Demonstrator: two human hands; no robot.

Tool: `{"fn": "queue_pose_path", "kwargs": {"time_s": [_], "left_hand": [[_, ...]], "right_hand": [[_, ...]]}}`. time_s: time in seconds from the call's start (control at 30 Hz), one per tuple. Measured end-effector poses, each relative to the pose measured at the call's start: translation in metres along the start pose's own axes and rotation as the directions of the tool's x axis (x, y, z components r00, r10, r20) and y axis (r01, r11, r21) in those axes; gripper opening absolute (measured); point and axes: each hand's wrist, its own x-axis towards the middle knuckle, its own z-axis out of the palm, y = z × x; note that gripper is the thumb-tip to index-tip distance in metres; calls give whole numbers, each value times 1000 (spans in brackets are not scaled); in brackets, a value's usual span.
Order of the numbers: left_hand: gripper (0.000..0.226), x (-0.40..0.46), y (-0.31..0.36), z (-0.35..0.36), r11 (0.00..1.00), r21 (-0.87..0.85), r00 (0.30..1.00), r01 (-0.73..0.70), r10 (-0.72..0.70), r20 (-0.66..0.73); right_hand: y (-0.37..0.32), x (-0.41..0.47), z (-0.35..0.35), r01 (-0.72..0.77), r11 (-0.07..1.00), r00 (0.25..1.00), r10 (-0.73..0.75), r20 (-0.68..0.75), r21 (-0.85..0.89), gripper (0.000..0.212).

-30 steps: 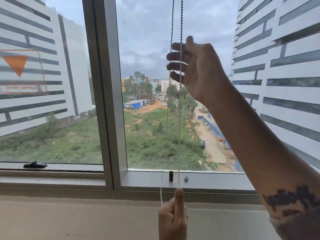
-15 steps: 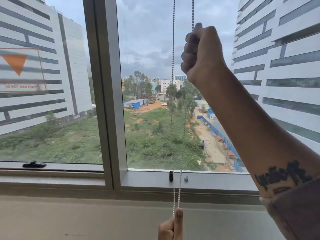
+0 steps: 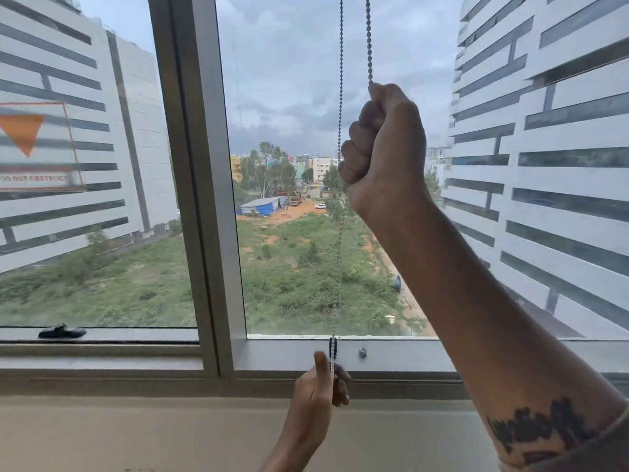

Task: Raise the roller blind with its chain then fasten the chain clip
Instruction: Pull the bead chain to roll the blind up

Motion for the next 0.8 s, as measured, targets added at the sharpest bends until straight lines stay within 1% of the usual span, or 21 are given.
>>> {"fn": "queue_pose_path", "kwargs": {"time_s": [0.07, 0.13, 0.2, 0.3, 0.47, 0.53, 0.63, 0.73, 0.8], "left_hand": [[88, 14, 25, -3, 999, 4, 998, -49, 49, -46], [77, 31, 58, -7, 996, 1, 989, -95, 94, -114], [71, 49, 98, -10, 989, -48, 976, -140, 130, -173], [73, 74, 156, -16, 974, -79, 957, -214, 193, -216], [79, 99, 249, -17, 942, -123, 940, -313, 289, -180], [80, 104, 283, -12, 939, -147, 944, -312, 289, -161], [84, 108, 324, -4, 945, -151, 954, -290, 273, -123], [90, 109, 355, 3, 958, -139, 967, -252, 245, -66], [90, 107, 369, 6, 959, -140, 970, -245, 242, -34]], "right_hand": [[10, -7, -6, -22, 1000, 1000, 22, 6, -3, 57], [21, -14, -13, -41, 999, 999, 41, 17, -4, 58], [32, -21, -19, -59, 998, 998, 59, 23, 14, 59], [47, -30, -28, -89, 995, 996, 89, 7, 36, 63], [73, -46, -44, -110, 993, 993, 111, -41, 32, 60], [84, -53, -52, -119, 992, 992, 121, -42, 31, 57], [101, -61, -63, -125, 992, 991, 125, -44, -2, 59], [117, -70, -73, -137, 991, 990, 136, -41, -15, 59], [126, -75, -80, -151, 988, 988, 150, -46, -12, 59]]}}
